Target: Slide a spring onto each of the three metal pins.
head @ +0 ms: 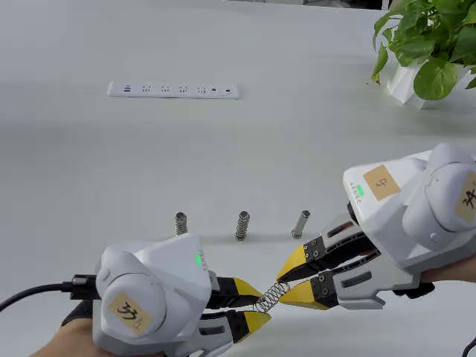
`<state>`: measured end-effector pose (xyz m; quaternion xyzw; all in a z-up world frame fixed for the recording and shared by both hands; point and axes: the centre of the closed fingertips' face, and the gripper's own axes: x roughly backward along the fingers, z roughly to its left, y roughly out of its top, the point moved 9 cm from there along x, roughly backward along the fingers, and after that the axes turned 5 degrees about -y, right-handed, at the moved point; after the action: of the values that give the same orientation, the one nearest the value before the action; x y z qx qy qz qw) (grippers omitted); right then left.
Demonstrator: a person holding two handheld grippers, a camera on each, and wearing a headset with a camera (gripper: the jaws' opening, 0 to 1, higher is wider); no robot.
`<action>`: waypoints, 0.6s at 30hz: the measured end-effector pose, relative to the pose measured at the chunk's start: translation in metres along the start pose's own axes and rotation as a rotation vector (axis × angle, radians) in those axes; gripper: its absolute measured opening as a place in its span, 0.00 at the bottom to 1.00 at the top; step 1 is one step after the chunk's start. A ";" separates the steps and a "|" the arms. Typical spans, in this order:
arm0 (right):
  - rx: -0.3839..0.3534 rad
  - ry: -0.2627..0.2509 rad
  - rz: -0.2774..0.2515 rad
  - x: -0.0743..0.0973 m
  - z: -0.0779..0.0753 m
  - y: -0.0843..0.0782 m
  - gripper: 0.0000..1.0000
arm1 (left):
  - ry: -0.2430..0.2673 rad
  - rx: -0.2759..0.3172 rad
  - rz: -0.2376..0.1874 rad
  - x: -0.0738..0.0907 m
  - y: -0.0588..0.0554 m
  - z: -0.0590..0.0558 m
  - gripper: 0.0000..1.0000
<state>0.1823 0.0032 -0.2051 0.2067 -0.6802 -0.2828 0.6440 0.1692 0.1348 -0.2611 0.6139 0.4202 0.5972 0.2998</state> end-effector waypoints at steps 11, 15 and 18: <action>0.040 0.009 0.021 0.014 0.001 0.018 0.25 | 0.032 0.017 -0.031 0.009 0.013 -0.009 0.06; 0.064 0.036 0.054 0.022 0.001 0.021 0.24 | 0.041 0.025 -0.039 0.011 0.018 -0.011 0.06; 0.080 0.055 0.077 0.026 0.000 0.024 0.23 | 0.044 0.028 -0.048 0.012 0.020 -0.012 0.06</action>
<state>0.1817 0.0049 -0.1695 0.2137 -0.6804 -0.2246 0.6641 0.1599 0.1339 -0.2364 0.5946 0.4498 0.5971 0.2960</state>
